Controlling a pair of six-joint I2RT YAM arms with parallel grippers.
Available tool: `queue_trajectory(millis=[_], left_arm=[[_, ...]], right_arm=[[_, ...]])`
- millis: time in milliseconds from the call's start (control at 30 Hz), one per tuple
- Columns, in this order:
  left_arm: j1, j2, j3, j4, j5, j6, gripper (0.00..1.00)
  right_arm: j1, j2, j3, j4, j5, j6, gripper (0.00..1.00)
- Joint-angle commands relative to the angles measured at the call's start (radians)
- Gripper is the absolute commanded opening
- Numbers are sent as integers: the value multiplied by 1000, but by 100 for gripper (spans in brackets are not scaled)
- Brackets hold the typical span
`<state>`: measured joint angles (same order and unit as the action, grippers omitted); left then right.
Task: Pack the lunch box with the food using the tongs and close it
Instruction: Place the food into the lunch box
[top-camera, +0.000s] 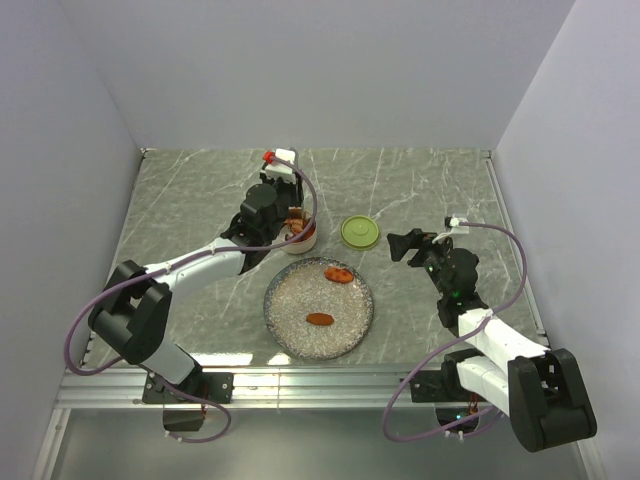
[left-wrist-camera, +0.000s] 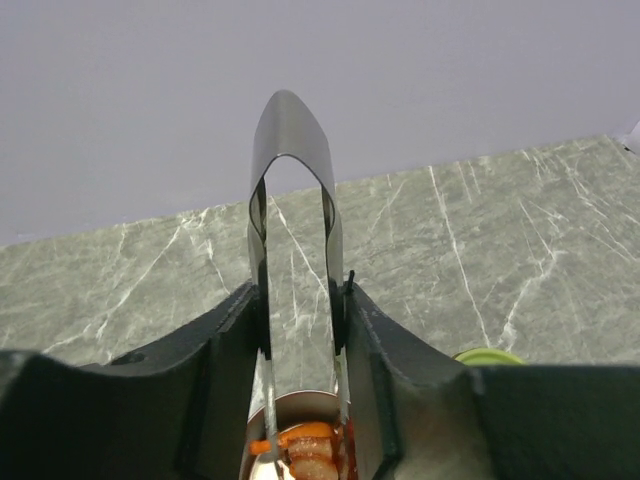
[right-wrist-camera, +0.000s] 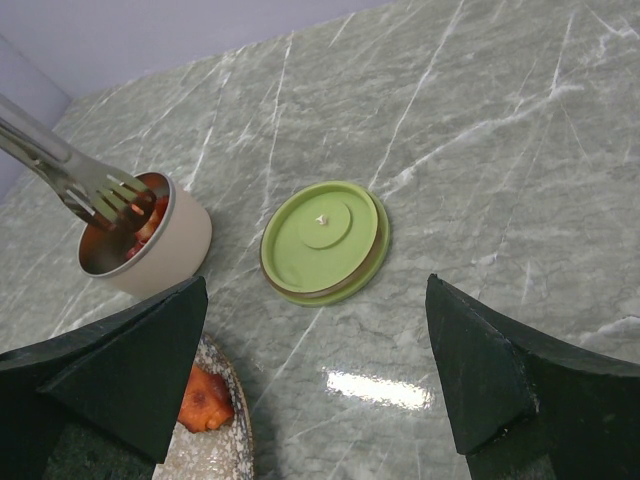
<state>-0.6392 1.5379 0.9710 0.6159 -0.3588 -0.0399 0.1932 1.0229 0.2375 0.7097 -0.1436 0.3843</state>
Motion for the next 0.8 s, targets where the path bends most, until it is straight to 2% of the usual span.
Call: queue_trajectory(millis=[0, 267, 500, 600, 767], left_arm=[[-1, -32, 41, 56, 23, 15, 43], [-1, -42, 29, 61, 24, 12, 44], [-11, -150, -63, 73, 53, -2, 44], [-45, -234, -141, 87, 57, -2, 44], [-169, -315, -230, 84, -17, 25, 44]], right_arm=[[8, 0, 37, 22, 2, -12, 96], [9, -3, 36, 22, 6, -10, 96], [9, -4, 34, 22, 7, -10, 96], [9, -9, 33, 20, 10, -10, 96], [9, -6, 33, 20, 9, -10, 96]])
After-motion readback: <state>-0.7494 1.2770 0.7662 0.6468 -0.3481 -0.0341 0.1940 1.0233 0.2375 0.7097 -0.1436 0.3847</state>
